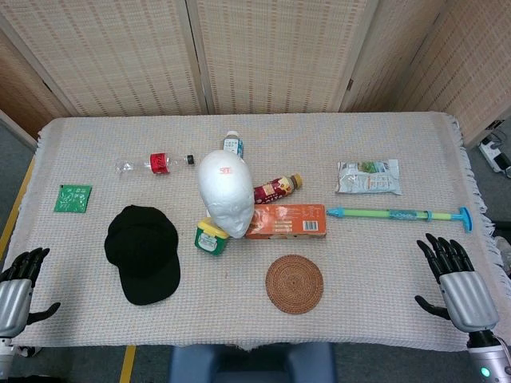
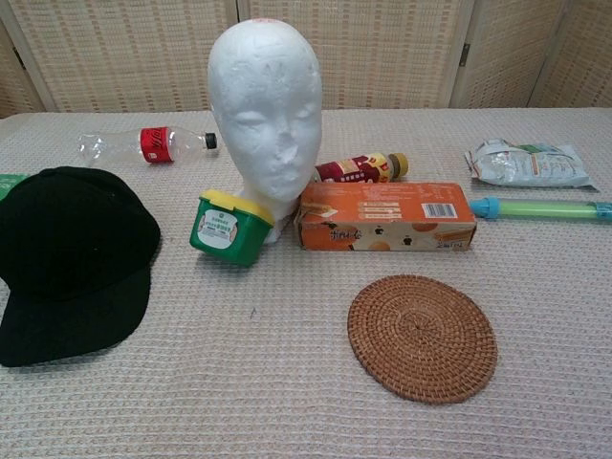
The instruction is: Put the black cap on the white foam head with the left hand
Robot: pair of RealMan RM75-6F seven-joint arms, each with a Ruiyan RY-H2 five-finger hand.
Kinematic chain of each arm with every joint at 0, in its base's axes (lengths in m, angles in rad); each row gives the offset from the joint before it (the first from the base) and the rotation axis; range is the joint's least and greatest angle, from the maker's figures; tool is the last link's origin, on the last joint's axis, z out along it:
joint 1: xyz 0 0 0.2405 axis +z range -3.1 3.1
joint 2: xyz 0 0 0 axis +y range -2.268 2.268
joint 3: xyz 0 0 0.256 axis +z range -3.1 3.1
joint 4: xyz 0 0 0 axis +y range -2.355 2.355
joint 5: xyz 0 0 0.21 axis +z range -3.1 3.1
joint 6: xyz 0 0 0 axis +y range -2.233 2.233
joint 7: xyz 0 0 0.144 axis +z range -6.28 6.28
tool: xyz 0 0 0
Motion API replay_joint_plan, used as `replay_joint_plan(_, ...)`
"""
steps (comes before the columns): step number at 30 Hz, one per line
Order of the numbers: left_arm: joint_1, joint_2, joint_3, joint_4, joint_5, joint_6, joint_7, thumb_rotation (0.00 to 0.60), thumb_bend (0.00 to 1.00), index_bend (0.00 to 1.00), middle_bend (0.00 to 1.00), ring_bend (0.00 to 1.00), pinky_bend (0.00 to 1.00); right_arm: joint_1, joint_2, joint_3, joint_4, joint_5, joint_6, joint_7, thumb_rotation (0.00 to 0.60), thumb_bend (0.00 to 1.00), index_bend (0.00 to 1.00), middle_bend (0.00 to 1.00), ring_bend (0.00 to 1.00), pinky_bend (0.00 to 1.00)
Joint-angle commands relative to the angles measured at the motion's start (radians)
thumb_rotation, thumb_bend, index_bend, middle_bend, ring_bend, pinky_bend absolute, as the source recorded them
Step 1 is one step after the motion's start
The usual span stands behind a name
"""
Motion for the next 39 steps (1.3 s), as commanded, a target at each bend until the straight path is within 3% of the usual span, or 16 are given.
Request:
replay_joint_plan(1,-0.001,0.001,0.004,-0.002,0.007,-0.003,-0.005,0.600,0.19,0.10,0.12,0.10,0.27,0.001,-0.001,0.000,0.001,0.002,-0.003,-0.001,0.600,0.10,0.00,0.00,0.00,0.00)
replay_joint_plan(7,-0.011,-0.012,0.036,0.005,0.095,-0.014,-0.086,0.600,0.19,0.12,0.13,0.10,0.27,0.004,-0.007,0.002,0.003,0.011,-0.013,-0.017,0.600,0.10,0.00,0.00,0.00,0.00)
replay_joint_plan(10,-0.008,-0.084,0.054,0.060,0.191,0.030,-0.169,0.600,0.19,0.18,0.22,0.13,0.32,0.005,-0.016,0.007,0.006,0.025,-0.017,-0.033,0.600,0.10,0.00,0.00,0.00,0.00)
replay_joint_plan(14,0.008,-0.259,0.063,0.203,0.288,0.124,-0.244,0.600,0.17,0.36,0.54,0.42,0.62,0.014,-0.032,0.018,0.012,0.054,-0.038,-0.061,0.600,0.10,0.00,0.00,0.00,0.00)
replay_joint_plan(16,0.009,-0.341,0.077,0.280,0.328,0.144,-0.269,0.600,0.17,0.43,0.67,0.55,0.71,0.019,-0.042,0.022,0.014,0.068,-0.050,-0.080,0.600,0.10,0.00,0.00,0.00,0.00)
replay_joint_plan(21,0.001,-0.503,0.092,0.479,0.399,0.187,-0.283,0.600,0.17,0.52,0.85,0.71,0.83,0.027,-0.050,0.025,0.016,0.086,-0.069,-0.093,0.600,0.10,0.00,0.00,0.00,0.00)
replay_joint_plan(25,0.003,-0.624,0.088,0.656,0.413,0.228,-0.302,0.600,0.17,0.53,0.96,0.83,0.93,0.032,-0.049,0.028,0.017,0.094,-0.077,-0.089,0.600,0.10,0.00,0.00,0.00,0.00)
replay_joint_plan(30,0.000,-0.761,0.076,0.891,0.446,0.330,-0.322,0.600,0.17,0.56,1.00,0.97,1.00,0.032,-0.048,0.026,0.016,0.093,-0.076,-0.087,0.600,0.10,0.00,0.00,0.00,0.00)
replay_joint_plan(36,-0.003,-0.827,0.086,1.015,0.455,0.361,-0.356,0.600,0.18,0.57,1.00,1.00,1.00,0.032,-0.046,0.024,0.014,0.090,-0.073,-0.085,0.600,0.10,0.00,0.00,0.00,0.00)
replay_joint_plan(39,-0.008,-0.897,0.097,1.130,0.453,0.361,-0.380,0.600,0.18,0.57,1.00,1.00,1.00,0.031,-0.044,0.023,0.012,0.087,-0.069,-0.081,0.600,0.10,0.00,0.00,0.00,0.00)
